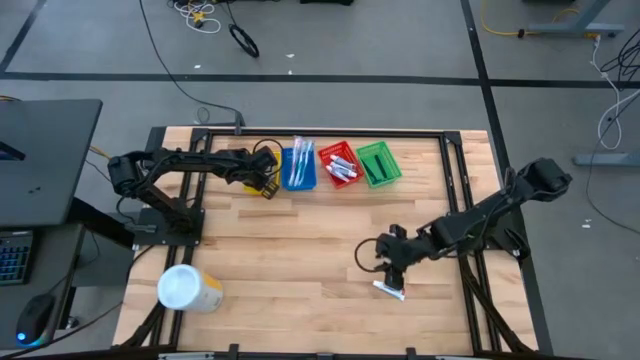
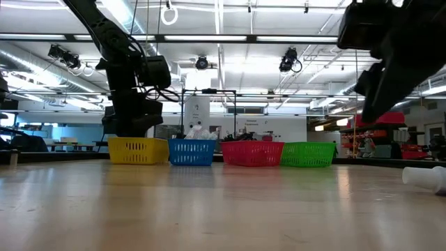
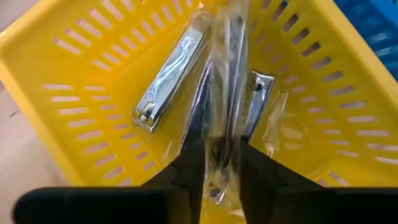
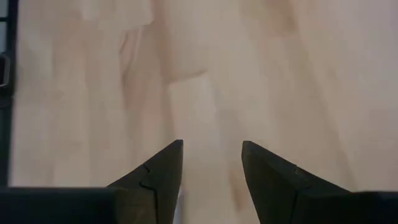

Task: Pick & Place Travel size toiletries
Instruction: Put the nail cutter into the yellow bin, then put the toothpaste into the red bin

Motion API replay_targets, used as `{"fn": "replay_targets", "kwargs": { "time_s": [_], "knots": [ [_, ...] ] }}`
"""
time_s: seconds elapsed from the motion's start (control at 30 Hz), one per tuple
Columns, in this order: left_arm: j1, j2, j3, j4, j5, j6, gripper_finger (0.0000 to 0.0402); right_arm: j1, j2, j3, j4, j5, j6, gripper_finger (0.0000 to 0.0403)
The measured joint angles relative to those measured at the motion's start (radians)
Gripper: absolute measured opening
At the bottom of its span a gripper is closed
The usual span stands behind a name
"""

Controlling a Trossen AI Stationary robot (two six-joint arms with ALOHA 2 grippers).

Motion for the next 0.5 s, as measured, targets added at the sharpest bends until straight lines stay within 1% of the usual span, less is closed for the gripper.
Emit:
{"fn": "replay_targets", "kwargs": {
  "time_s": [0.1,0.23,0.37,0.5],
  "knots": [
    [0.000,0.000,0.000,0.000,0.000,0.000,0.0109,0.032,0.004,0.000,0.000,-0.008,0.059,0.0186],
    [0.000,-0.001,0.000,-0.001,0.000,-0.001,0.0134,0.077,0.005,0.000,0.000,-0.009,0.070,0.0196],
    [-0.001,-0.029,0.002,-0.003,0.000,-0.044,0.0146,0.128,0.005,0.000,0.000,-0.009,0.073,0.0197],
    [-0.018,-0.097,0.019,-0.003,-0.004,-0.055,0.0147,0.175,0.009,0.000,0.001,-0.008,0.132,0.0197]
  ]
}}
